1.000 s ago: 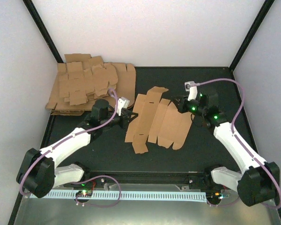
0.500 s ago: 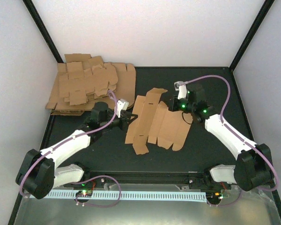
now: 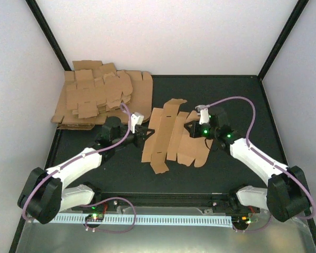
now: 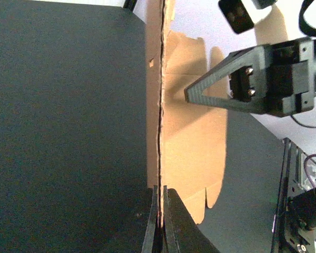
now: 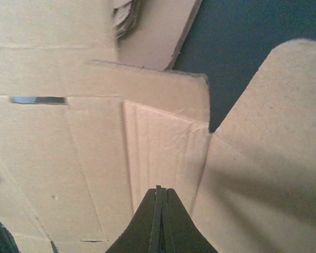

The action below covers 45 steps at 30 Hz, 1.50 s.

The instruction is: Fold the paper box

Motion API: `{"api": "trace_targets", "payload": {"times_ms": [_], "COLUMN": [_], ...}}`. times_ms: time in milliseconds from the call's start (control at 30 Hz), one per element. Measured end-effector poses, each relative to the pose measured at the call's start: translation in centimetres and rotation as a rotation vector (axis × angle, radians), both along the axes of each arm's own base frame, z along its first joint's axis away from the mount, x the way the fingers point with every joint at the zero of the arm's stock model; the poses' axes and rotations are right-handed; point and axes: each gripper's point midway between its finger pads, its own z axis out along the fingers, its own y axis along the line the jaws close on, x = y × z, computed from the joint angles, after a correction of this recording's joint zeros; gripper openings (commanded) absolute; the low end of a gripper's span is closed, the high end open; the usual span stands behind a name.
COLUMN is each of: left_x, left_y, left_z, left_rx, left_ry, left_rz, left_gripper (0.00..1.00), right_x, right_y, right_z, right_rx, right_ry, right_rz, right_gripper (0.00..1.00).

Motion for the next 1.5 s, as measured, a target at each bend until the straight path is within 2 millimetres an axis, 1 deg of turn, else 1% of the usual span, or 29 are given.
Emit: {"api": "trace_targets", "payload": {"times_ms": [100,200,267,367,400,467,533,600,667,733,833,900,967,1033,1100,1200,1367,1433,1500], "left_x": [0.0,-0.1,-0.2,-0.2,-0.2,-0.2,-0.2,-0.2,-0.2,-0.2,-0.2,-0.2,-0.3,-0.3,-0.3,-0.4,-0.4,-0.4,-0.4], "left_y": [-0.1,-0.2,-0.2,-0.2,-0.2,-0.2,-0.2,-0.2,-0.2,-0.2,-0.2,-0.2,-0.2,-0.2,-0.2,-0.1,-0.1,-0.1,-0.1], "left_z": [0.3,0.4,0.2,0.2,0.2,0.2,0.2,0.2,0.2,0.2,0.2,0.2,0.2,0.1,0.0,-0.1,-0.2,-0.2,-0.2], "left_rx": [-0.009,-0.014,-0.013,-0.013,-0.012,-0.012,-0.012,-0.012,-0.012,-0.013,-0.013,-0.013,-0.013,-0.012,-0.011,-0.01,-0.009,-0.009,-0.008], "left_ry": [-0.013,-0.017,-0.014,-0.012,-0.012,-0.012,-0.012,-0.012,-0.012,-0.011,-0.011,-0.012,-0.011,-0.01,-0.008,-0.005,-0.004,-0.003,-0.002], "left_rz": [-0.005,-0.012,-0.016,-0.017,-0.016,-0.017,-0.017,-0.017,-0.017,-0.018,-0.018,-0.018,-0.019,-0.019,-0.018,-0.019,-0.019,-0.019,-0.019], "left_gripper": [0.01,0.02,0.01,0.02,0.02,0.02,0.02,0.02,0.01,0.02,0.02,0.01,0.01,0.01,0.02,0.01,0.02,0.02,0.02], "right_x": [0.1,0.4,0.5,0.5,0.3,-0.2,-0.5,-0.3,0.3,1.2,2.6,3.5,4.3,4.8,4.9,4.2,2.4,1.9,1.7], "right_y": [0.0,0.2,0.2,0.0,-0.2,-0.7,-1.1,-1.6,-1.8,-1.9,-1.8,-1.6,-1.2,-0.9,-0.7,-0.6,-0.6,-0.5,-0.4], "right_z": [-0.8,-1.2,-1.1,-0.5,-0.1,1.3,3.5,5.5,7.0,7.9,8.6,8.5,7.8,6.6,5.4,3.9,0.6,-0.2,-0.4], "right_rx": [-0.004,-0.005,-0.002,0.004,0.007,0.019,0.039,0.048,0.045,0.031,0.012,-0.002,-0.016,-0.032,-0.044,-0.041,-0.024,-0.023,-0.02], "right_ry": [0.015,0.016,0.012,-0.019,-0.033,-0.078,-0.143,-0.196,-0.228,-0.247,-0.254,-0.243,-0.223,-0.191,-0.16,-0.126,-0.047,-0.029,-0.026], "right_rz": [-0.011,-0.02,-0.022,-0.035,-0.039,-0.051,-0.067,-0.09,-0.113,-0.135,-0.159,-0.168,-0.17,-0.165,-0.156,-0.138,-0.115,-0.11,-0.105], "right_gripper": [0.02,0.02,0.02,0.02,0.02,0.02,0.02,0.02,0.02,0.02,0.02,0.02,0.02,0.02,0.02,0.02,0.02,0.02,0.02]}}
